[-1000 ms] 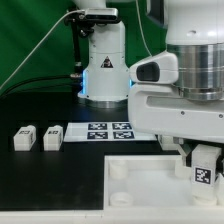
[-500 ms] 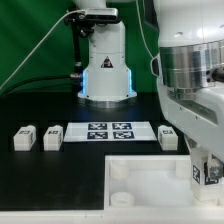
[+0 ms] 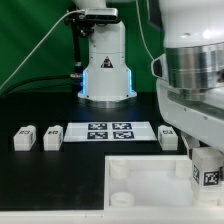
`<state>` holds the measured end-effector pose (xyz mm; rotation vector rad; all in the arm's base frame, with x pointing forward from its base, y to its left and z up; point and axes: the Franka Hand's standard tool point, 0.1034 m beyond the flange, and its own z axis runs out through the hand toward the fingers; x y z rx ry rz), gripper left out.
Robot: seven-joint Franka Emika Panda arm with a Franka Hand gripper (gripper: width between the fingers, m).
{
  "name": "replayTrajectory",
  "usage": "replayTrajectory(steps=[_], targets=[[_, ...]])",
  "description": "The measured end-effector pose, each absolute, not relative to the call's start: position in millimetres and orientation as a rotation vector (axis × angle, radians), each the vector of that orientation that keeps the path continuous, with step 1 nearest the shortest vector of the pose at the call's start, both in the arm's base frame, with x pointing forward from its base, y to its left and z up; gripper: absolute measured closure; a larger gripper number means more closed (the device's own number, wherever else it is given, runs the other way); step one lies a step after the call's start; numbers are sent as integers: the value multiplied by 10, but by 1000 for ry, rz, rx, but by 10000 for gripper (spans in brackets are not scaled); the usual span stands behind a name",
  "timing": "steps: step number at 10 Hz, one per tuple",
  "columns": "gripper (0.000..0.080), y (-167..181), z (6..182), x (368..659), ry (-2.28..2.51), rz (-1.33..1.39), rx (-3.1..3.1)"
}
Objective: Assemble one leg
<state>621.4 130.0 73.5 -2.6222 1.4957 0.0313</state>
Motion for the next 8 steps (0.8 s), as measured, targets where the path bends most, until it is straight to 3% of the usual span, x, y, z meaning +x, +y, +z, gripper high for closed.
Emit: replayTrajectory(steps=[4, 6, 8], targets=[[151, 1289, 741, 6214, 957, -11, -2873], [150, 1096, 776, 6292, 303, -48, -3035], [150, 1094, 803, 6379, -58, -84, -3069]])
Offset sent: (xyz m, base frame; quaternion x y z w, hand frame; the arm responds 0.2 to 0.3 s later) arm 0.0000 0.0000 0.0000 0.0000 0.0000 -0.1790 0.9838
